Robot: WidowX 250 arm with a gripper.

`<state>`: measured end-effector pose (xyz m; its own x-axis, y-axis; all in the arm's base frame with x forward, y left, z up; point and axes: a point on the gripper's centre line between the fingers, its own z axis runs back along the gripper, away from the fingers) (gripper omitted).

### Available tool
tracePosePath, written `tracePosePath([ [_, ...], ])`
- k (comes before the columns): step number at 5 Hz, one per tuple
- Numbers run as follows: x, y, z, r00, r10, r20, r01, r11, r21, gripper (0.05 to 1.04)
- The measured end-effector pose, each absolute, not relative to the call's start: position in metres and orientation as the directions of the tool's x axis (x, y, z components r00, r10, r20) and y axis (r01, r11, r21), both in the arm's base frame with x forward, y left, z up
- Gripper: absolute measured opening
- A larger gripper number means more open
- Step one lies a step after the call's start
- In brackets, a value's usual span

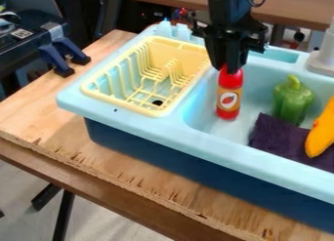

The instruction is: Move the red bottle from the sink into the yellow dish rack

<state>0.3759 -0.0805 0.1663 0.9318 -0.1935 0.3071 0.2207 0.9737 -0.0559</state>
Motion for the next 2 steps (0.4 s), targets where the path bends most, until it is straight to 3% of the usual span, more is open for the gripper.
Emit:
tracePosePath([
  [1, 0.376, -0.082, 0.169, 0.930, -0.187, 0.315, 0.216, 0.975, -0.057, 0.329],
  [2, 0.369, -0.083, 0.202, 0.901, -0.170, 0.399, 0.204, 0.978, -0.043, 0.329],
])
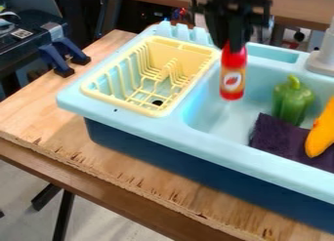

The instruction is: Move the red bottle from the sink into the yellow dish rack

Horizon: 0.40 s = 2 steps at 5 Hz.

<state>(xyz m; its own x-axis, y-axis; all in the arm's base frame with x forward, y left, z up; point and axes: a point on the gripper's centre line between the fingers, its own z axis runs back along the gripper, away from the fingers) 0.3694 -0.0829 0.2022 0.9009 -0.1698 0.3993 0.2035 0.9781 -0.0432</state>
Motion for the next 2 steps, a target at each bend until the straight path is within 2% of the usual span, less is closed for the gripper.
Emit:
tracePosePath([
  [1, 0.342, -0.074, 0.246, 0.845, -0.139, 0.516, 0.154, 0.988, 0.015, 0.329],
  [2, 0.306, -0.056, 0.277, 0.801, -0.092, 0.591, 0.059, 0.995, 0.075, 0.329],
])
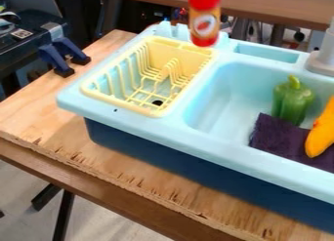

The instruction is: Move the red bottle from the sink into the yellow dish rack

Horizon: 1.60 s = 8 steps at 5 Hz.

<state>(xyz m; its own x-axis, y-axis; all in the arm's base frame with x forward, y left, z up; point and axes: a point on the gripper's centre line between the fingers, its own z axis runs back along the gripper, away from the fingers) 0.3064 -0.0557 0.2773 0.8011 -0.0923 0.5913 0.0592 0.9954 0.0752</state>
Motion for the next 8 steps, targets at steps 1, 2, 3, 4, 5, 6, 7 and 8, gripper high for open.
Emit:
tracePosePath([
  [1, 0.289, -0.040, 0.275, 0.832, -0.049, 0.553, -0.014, 0.994, 0.110, 0.329],
  [2, 0.279, -0.026, 0.264, 0.854, 0.016, 0.519, -0.081, 0.991, 0.103, 0.329],
  [3, 0.271, -0.017, 0.246, 0.878, 0.073, 0.474, -0.124, 0.989, 0.077, 0.329],
  [4, 0.269, -0.008, 0.220, 0.878, 0.098, 0.469, -0.117, 0.993, 0.012, 0.329],
  [5, 0.272, 0.000, 0.194, 0.869, 0.100, 0.484, -0.089, 0.995, -0.044, 0.329],
  [6, 0.295, -0.002, 0.163, 0.882, 0.007, 0.471, 0.002, 1.000, -0.019, 0.326],
  [7, 0.306, -0.001, 0.162, 0.852, -0.012, 0.523, 0.035, 0.999, -0.034, 0.305],
  [8, 0.304, 0.002, 0.161, 0.851, 0.016, 0.525, 0.025, 0.997, -0.071, 0.341],
])
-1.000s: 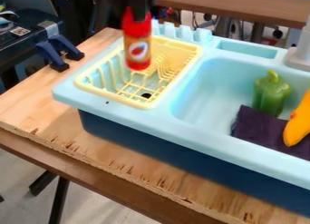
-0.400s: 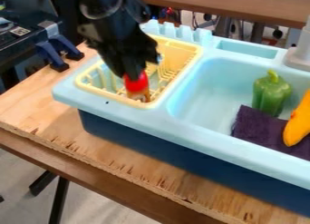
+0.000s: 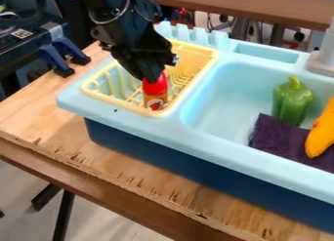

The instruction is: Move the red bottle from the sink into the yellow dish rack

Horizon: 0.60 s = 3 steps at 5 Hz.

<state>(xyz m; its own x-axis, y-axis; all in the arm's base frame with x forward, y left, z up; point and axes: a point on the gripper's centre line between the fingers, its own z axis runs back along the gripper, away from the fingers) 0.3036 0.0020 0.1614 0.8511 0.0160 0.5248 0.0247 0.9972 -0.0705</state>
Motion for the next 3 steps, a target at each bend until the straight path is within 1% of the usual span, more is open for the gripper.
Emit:
tracePosePath([
  [1, 0.299, 0.006, 0.163, 0.857, 0.050, 0.513, 0.000, 0.995, -0.097, 0.645],
  [2, 0.288, 0.007, 0.199, 0.797, 0.104, 0.595, -0.041, 0.992, -0.119, 0.945],
  [3, 0.281, 0.005, 0.234, 0.745, 0.111, 0.657, -0.067, 0.994, -0.091, 1.006],
])
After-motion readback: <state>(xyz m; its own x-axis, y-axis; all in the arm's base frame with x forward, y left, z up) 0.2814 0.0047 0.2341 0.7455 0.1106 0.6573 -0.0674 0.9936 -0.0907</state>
